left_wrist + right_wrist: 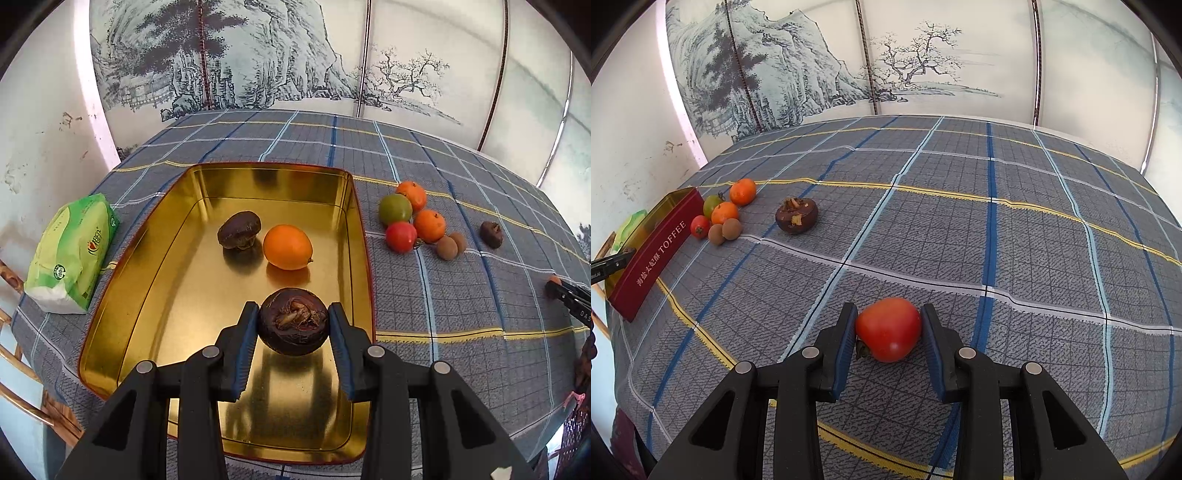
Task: Organize fruits
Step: 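Carry the mangosteen into the gold tray and open the left gripper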
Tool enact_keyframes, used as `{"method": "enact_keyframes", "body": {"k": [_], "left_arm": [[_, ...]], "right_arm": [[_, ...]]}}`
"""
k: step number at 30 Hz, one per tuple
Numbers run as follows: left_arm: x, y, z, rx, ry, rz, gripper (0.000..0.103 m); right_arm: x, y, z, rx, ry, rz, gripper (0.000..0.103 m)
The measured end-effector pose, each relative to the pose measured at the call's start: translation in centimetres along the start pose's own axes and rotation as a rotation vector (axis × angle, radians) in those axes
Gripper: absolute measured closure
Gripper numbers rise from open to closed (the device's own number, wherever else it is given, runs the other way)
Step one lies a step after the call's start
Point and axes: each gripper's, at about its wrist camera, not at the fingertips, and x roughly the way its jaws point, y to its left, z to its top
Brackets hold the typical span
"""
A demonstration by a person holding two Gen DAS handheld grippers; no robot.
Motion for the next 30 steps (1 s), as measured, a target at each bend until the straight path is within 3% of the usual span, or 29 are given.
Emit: {"method": "enact_keyframes", "body": {"k": [30], "left_arm": [[1.9,0.4,0.1,0.023,-0.036,0.030,0.068]], "right_arm": [[0.2,-0.2,-0.1,-0.003,0.005,-0.003,0.067]]}}
